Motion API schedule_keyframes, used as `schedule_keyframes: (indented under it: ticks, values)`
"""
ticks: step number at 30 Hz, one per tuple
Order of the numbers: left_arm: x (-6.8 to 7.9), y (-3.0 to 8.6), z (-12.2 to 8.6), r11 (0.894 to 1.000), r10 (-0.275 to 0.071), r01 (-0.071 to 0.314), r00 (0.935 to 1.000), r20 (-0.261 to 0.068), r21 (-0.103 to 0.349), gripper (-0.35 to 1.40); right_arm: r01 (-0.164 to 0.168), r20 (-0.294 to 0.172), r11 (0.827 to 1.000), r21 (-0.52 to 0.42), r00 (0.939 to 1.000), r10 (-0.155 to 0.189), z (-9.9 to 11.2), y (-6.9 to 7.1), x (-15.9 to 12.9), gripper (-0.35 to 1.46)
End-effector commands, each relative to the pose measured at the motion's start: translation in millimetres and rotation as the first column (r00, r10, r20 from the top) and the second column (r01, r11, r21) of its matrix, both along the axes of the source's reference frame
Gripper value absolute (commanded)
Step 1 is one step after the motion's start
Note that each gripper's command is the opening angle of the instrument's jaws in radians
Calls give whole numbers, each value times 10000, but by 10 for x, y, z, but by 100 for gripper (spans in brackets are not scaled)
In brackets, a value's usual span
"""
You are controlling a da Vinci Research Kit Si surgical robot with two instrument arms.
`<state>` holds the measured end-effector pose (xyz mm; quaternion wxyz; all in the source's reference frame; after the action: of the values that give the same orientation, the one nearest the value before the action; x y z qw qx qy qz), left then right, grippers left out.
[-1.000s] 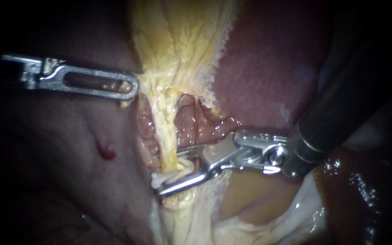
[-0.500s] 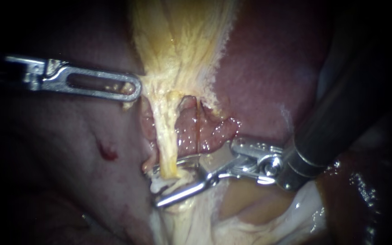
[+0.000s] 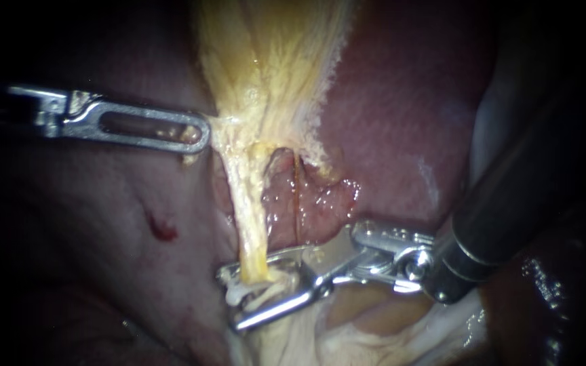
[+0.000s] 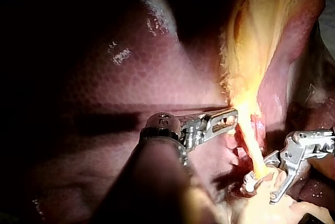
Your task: Clipping second clip left tube
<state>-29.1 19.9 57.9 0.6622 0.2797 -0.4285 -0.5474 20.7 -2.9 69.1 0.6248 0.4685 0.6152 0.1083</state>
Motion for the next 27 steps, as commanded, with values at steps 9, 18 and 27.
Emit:
schedule_keyframes:
  ticks: [9, 18, 27]
  values:
    - [0, 1, 1, 10000, 4, -4, 10000, 9, 2, -35, 16, -16, 10000, 9, 10000, -16, -5, -1, -1, 42]
    - [1, 1, 1, 10000, 5, -5, 10000, 9, 2, -35, -135, 94, 9999, -18, 9999, 135, -3, 1, -1, 28]
    - [0, 1, 1, 10000, 4, -4, 10000, 9, 2, -35, -192, 138, 9998, -23, 9997, 192, -1, 2, -4, 11]
